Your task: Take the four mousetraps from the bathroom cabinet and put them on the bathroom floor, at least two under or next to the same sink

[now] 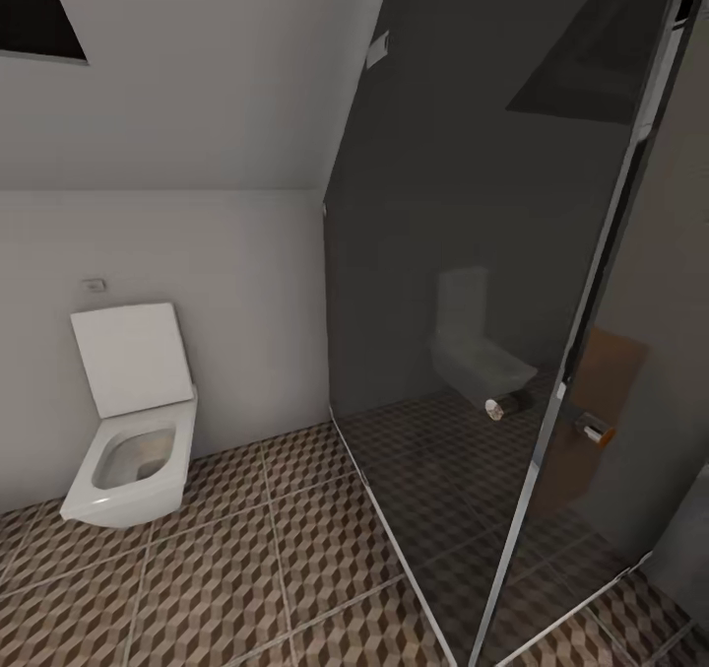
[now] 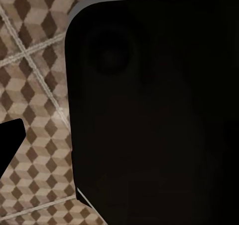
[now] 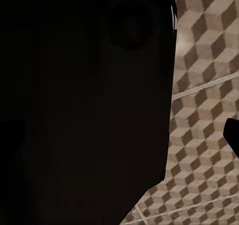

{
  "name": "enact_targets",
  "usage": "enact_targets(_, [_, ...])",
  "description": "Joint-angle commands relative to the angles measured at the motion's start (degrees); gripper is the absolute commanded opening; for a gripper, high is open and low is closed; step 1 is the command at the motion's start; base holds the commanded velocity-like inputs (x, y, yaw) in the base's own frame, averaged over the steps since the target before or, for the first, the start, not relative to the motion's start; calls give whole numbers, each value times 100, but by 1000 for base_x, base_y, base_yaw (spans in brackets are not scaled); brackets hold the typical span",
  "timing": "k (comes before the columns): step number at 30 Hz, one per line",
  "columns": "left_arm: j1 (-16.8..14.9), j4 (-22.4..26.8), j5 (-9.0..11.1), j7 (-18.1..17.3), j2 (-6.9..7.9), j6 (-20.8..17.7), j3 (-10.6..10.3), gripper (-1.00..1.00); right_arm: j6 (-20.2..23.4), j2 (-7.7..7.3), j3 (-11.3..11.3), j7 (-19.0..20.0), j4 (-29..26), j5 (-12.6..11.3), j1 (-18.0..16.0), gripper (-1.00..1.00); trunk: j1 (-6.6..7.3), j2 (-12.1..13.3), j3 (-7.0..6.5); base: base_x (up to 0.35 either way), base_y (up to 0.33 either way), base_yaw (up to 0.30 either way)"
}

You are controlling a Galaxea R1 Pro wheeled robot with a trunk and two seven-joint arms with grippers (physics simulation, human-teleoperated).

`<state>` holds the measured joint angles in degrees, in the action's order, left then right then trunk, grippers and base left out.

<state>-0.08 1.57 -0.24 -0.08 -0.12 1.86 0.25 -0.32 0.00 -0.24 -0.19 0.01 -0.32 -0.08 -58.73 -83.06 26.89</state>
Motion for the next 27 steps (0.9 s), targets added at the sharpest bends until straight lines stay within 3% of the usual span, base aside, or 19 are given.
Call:
enact_targets(1, [-1, 0, -3, -1, -1, 16, 2, 100, -3, 0, -2, -3, 0, -3, -1, 100, 0, -2, 4, 0, 0, -31])
enact_targets(12, [-1, 1, -3, -1, -5, 16, 3, 100, -33, 0, -7, -7, -1, -12, -1, 100, 0, -2, 4, 0, 0, -47])
enact_targets(27, [-1, 1, 5, -1, -6, 18, 9, 100, -80, 0, -11, -7, 1, -29, -1, 100, 0, -2, 4, 0, 0, -217])
